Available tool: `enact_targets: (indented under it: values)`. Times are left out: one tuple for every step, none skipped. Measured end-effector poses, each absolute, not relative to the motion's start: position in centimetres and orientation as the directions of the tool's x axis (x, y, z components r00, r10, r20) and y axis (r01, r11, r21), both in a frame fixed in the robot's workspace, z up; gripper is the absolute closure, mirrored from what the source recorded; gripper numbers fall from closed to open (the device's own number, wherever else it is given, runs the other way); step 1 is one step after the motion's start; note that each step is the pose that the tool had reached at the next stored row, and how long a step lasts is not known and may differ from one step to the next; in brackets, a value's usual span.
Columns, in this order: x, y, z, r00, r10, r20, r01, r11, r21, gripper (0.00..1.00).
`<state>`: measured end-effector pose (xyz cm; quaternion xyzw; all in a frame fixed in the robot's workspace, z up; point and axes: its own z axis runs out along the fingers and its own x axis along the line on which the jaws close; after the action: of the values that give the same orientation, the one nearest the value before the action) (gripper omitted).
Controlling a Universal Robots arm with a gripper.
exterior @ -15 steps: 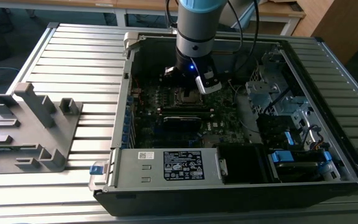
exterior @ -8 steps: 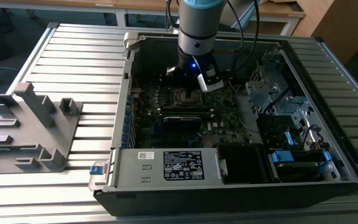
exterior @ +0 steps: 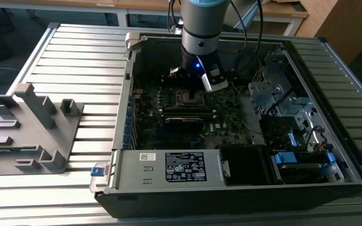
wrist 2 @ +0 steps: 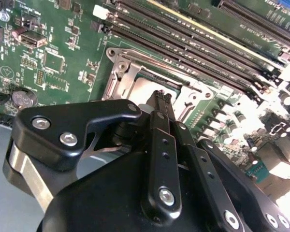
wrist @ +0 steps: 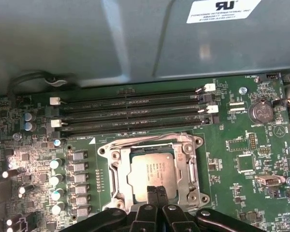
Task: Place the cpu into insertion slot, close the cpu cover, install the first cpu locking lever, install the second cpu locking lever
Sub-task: 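Install the second cpu locking lever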
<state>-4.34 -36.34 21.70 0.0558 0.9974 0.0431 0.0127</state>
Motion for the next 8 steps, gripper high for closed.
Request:
enact_targets:
  values:
    - [-4.28, -36.34, 21.71, -0.994, 0.11, -0.02, 0.108, 0.99, 0.088, 0.9]
    - [-4.23, -36.33, 21.71, -0.994, 0.108, -0.02, 0.106, 0.99, 0.088, 0.9]
    - [-4.2, -36.31, 21.71, -0.994, 0.107, -0.02, 0.105, 0.991, 0.088, 0.9]
    - [-4.19, -36.3, 21.71, -0.994, 0.106, -0.02, 0.104, 0.991, 0.088, 0.9]
    - [-4.19, -36.28, 21.72, -0.994, 0.106, -0.02, 0.104, 0.991, 0.088, 0.9]
    - [-4.19, -36.27, 21.79, -0.994, 0.106, -0.02, 0.104, 0.991, 0.088, 0.9]
    - [-4.19, -36.26, 21.92, -0.994, 0.106, -0.02, 0.104, 0.991, 0.088, 0.9]
    - [-4.18, -36.25, 22.1, -0.994, 0.106, -0.02, 0.104, 0.991, 0.088, 0.9]
